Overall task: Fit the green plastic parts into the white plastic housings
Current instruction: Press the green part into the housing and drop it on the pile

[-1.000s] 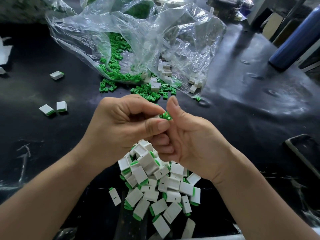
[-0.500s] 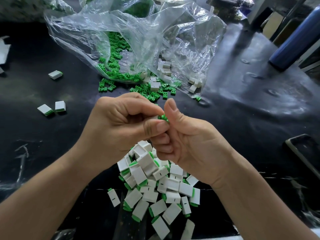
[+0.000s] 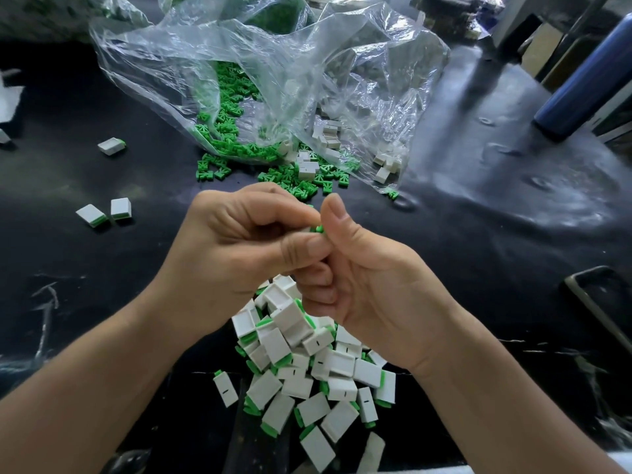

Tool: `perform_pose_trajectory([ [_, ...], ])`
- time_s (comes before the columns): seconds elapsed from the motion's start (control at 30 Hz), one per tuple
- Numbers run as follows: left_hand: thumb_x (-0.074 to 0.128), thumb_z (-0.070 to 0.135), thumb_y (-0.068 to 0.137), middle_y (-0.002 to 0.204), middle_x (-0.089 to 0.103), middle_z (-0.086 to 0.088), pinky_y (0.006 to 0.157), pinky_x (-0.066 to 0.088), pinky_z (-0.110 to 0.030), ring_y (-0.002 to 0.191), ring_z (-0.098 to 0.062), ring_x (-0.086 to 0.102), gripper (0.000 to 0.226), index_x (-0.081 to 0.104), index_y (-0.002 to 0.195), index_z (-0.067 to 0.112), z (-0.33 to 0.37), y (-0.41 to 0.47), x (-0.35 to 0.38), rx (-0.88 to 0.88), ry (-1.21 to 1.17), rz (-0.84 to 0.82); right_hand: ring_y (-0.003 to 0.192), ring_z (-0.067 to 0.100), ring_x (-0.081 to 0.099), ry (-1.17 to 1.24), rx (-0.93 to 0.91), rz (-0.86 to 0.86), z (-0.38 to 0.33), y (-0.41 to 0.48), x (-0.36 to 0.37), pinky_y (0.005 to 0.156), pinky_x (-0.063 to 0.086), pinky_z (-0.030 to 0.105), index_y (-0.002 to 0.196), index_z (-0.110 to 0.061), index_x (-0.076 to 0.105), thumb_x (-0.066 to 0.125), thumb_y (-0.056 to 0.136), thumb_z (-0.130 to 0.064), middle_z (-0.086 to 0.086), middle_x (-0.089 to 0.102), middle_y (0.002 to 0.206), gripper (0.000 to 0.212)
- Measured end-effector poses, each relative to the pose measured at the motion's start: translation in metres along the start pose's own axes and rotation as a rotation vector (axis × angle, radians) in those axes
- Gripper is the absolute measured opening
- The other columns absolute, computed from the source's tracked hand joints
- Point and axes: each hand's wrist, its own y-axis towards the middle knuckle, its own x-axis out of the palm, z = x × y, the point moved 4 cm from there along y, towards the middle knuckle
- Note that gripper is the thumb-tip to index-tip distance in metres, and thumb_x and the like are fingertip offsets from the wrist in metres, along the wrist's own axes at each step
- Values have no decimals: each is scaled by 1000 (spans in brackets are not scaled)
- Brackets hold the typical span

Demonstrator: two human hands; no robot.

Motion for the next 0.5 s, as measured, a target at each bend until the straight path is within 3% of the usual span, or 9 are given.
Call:
perform_pose_trajectory([
  [0.13, 76, 22, 61, 75, 60, -14, 53, 55, -31, 55, -26, 64, 29, 69, 83, 2, 2, 0, -2, 49, 135, -27, 51, 6, 26, -16, 16, 20, 2, -1, -1, 47, 27, 15, 64, -22, 56, 40, 80, -52, -6, 29, 57, 38],
  [0.23, 79, 30, 58, 76, 61, -12, 55, 56, -46, 60, -31, 64, 34, 71, 83, 9, 4, 1, -3, 94, 326, -29, 50, 6, 26, -37, 31, 42, 4, -1, -2, 47, 26, 17, 59, -19, 42, 44, 83, -55, -7, 31, 54, 44],
  [0.33, 77, 34, 59, 76, 60, -15, 54, 53, -53, 60, -35, 63, 39, 68, 85, 6, 6, 0, -3, 105, 349, -28, 51, 7, 25, -10, 42, 22, 4, -1, -2, 49, 25, 18, 58, -21, 45, 45, 82, -55, -7, 31, 54, 41],
  [0.5, 76, 28, 59, 76, 59, -18, 55, 54, -50, 60, -35, 63, 32, 69, 83, 8, 9, 1, -2, 95, 367, -61, 51, 6, 26, 35, 62, -35, 5, 1, -1, 49, 26, 19, 55, -23, 49, 41, 82, -51, -9, 32, 54, 39],
])
